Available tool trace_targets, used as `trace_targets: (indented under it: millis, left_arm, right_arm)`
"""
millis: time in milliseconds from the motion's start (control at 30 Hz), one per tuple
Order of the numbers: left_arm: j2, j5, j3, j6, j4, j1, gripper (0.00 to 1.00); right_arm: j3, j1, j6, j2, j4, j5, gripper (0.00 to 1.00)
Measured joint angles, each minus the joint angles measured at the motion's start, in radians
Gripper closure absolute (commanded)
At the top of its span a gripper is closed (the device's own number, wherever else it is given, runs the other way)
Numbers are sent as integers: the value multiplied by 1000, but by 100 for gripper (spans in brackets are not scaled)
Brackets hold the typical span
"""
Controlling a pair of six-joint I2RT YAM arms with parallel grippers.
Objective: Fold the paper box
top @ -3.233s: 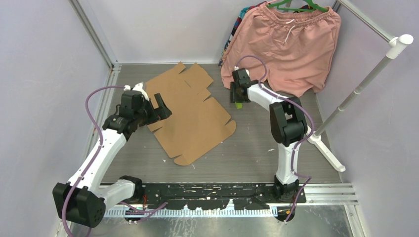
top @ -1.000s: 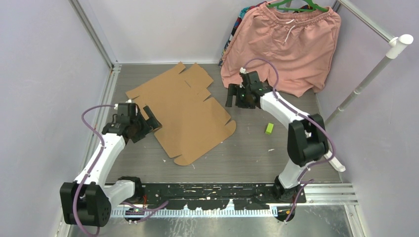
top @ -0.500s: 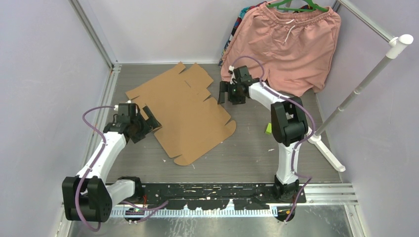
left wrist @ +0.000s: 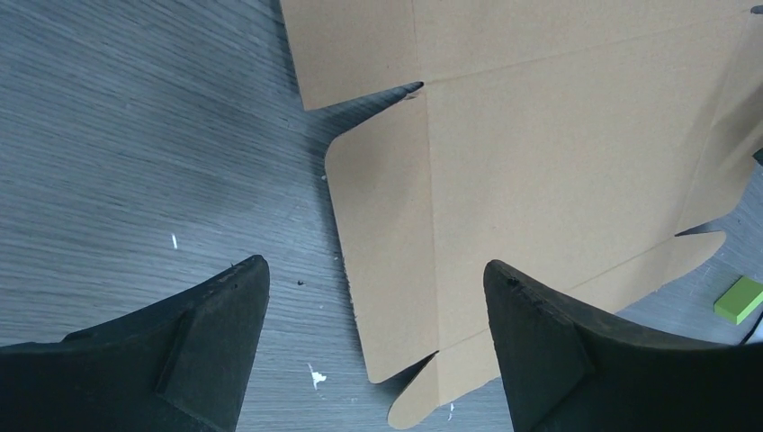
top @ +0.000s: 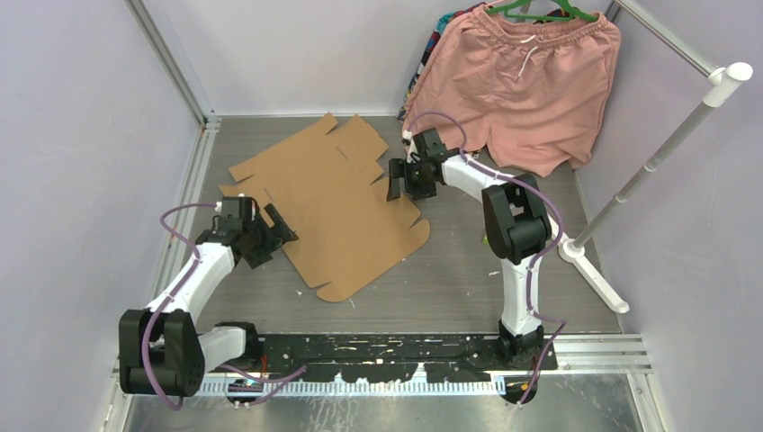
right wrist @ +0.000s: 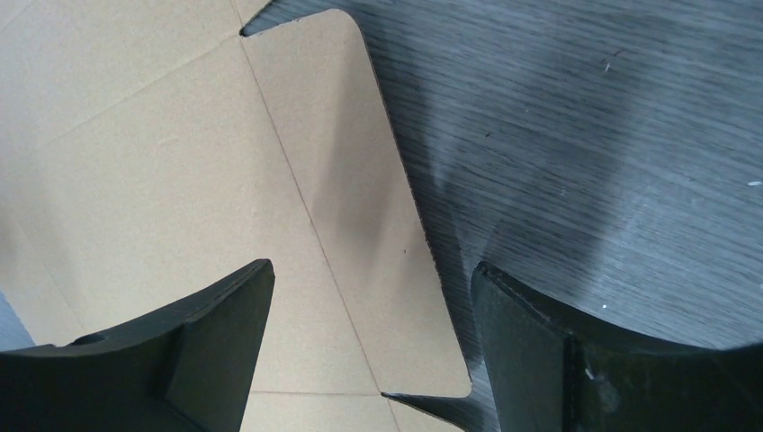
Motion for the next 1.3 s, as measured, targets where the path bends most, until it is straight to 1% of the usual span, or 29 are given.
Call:
trace_targets:
  millis: [233,367,500,667,767,800,933,967,1000,1067,1200,1300]
  left_arm:
    - [14,-2,-4,0,20,1,11]
    - [16,-34,-4,2,22,2,9]
    - [29,-72,13,5,19,2,8]
    - [89,-96,87,4,28,2,8]
    - [128,-113,105,1,60,2,10]
    - [133,-114,105,1,63,2,10]
    - [197,-117,113,-4,83,2,22]
    - [212,-116,113,-4,88,2,26]
    - [225,-116,113,-5,92,2,32]
    - [236,-117,113,-7,97,2,37]
    - [237,-127,114,-6,114,2,38]
    - [240,-140,124,-3,113,2,38]
  right_arm:
    - [-22,2,-14,0,9,1,15]
    - [-23,2,-18,0,13,4,11]
    - [-14,2,-21,0,13,25,9]
    - [67,2,-21,2,-9,48,9]
    - [179,2,-22,19,-3,53,12]
    - [190,2,-22,22,0,53,15]
    - [300,2,-27,76,8,47,23]
    - [319,2,-28,93,13,45,25]
    - [334,2,-29,110,14,42,26]
    - [356,2,-29,143,13,37,27]
    - [382,2,-29,195,6,28,28]
    - [423,2,-29,236,1,21,31]
